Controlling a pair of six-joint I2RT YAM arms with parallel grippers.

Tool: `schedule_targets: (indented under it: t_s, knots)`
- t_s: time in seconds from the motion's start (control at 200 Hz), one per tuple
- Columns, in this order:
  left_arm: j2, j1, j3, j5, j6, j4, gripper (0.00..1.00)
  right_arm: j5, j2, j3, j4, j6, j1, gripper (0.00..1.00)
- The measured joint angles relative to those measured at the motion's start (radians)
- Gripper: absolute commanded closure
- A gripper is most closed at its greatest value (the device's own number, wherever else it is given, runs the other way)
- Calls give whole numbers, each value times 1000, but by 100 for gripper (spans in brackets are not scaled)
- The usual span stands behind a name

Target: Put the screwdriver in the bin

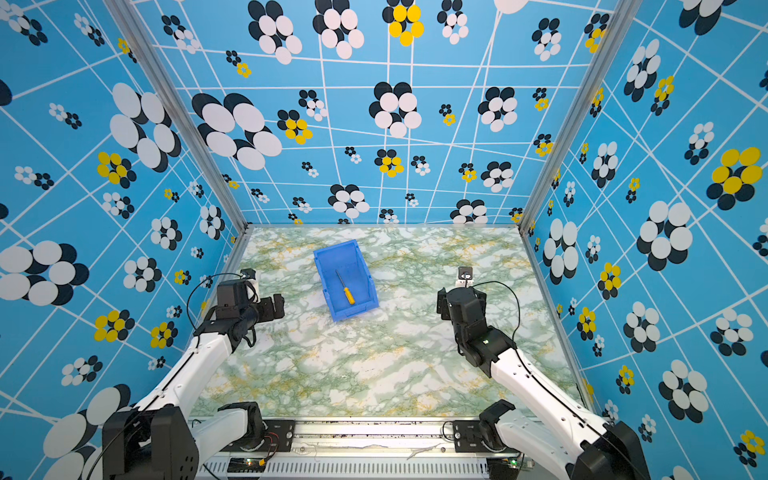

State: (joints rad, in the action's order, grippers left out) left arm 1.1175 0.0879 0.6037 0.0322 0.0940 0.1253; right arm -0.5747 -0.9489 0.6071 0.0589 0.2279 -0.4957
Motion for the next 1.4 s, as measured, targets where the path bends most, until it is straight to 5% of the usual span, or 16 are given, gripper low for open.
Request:
schedule_targets:
  t_s: [0.39,0.74,1.045,1.399]
  knots:
    - [166,3,-202,-41,27,-567,1,-57,91,-158,-142,15,98,16]
    - [296,-6,-296,-44,26,-988,1,-36,-72,-211,-402,-48,220,16]
    - [445,-63,-388,-55,-10,-1293,1,16,-211,-317,-669,-92,349,15]
    - [459,-64,-417,-63,-16,-1414,1,140,-331,-333,-859,-141,418,15]
